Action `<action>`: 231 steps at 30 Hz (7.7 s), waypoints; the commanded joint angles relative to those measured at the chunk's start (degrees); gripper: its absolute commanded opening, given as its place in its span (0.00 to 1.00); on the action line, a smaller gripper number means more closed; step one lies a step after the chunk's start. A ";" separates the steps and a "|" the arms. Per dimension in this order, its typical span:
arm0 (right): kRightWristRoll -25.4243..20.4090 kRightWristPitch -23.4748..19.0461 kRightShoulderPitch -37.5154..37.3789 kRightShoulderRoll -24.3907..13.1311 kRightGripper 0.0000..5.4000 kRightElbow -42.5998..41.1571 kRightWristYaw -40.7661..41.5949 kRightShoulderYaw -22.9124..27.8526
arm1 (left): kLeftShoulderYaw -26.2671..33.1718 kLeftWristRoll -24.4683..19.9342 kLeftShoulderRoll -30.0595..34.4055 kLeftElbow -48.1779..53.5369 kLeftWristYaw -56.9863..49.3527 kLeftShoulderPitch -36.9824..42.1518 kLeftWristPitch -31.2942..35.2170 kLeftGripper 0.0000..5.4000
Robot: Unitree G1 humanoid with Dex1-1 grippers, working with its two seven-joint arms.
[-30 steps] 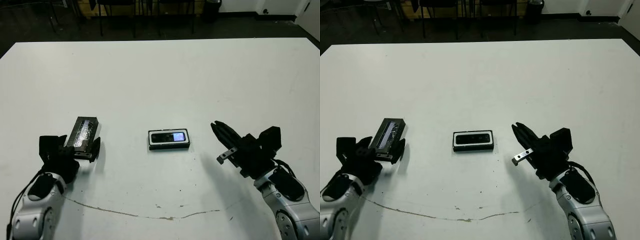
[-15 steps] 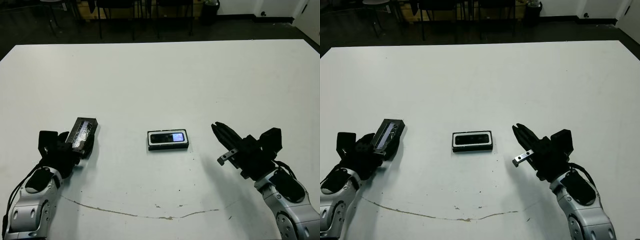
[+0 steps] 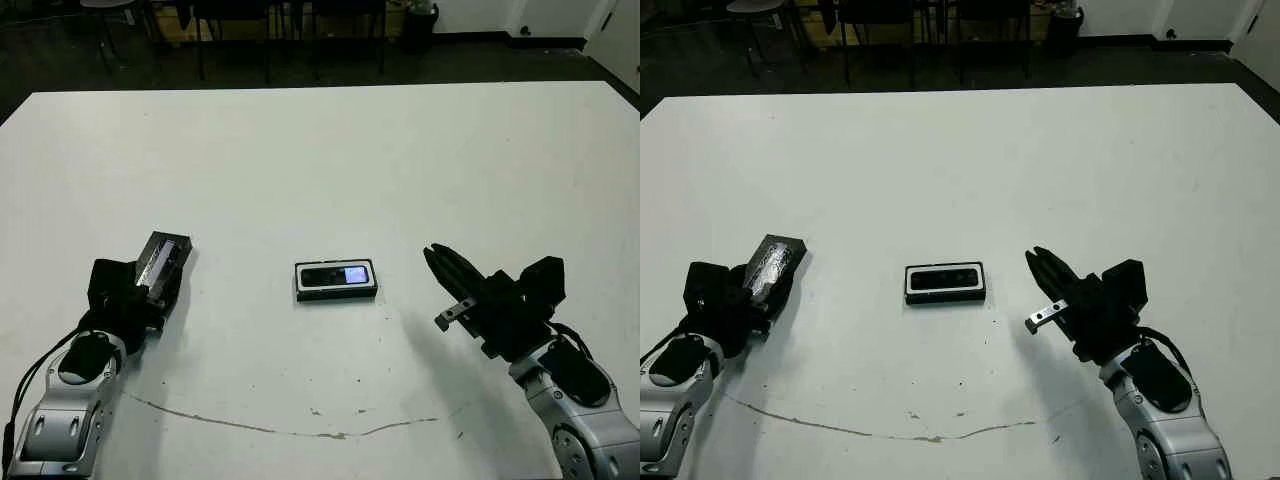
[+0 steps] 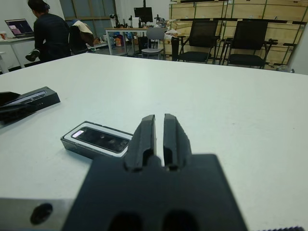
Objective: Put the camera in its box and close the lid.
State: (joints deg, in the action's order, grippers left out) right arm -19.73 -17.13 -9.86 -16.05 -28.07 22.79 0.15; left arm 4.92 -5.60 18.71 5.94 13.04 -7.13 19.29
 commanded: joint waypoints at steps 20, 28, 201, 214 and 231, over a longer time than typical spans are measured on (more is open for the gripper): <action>1.61 7.46 1.09 0.62 0.00 5.91 1.89 0.32 | -1.05 -10.27 14.99 6.46 26.20 19.17 -1.63 0.51; 1.32 6.47 2.74 -0.38 0.00 7.67 1.85 1.98 | -13.15 -5.74 14.59 -6.03 37.37 29.85 -2.83 0.51; -2.32 8.34 6.60 -1.73 0.00 13.95 4.94 7.73 | -38.54 14.13 -6.24 -40.89 50.05 45.07 -15.12 0.91; -2.33 7.48 6.75 -1.79 0.00 13.46 4.67 7.64 | -36.85 11.50 -4.64 -41.19 51.86 44.76 -15.52 1.00; -2.14 9.54 6.47 -1.51 0.00 14.48 4.99 7.55 | -34.48 7.80 2.93 -20.54 53.51 36.41 -10.77 1.00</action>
State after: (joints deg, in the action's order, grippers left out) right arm -21.96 -7.20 -2.73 -17.68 -14.11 27.89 7.77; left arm -28.44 1.12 19.66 -14.42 65.33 32.09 7.35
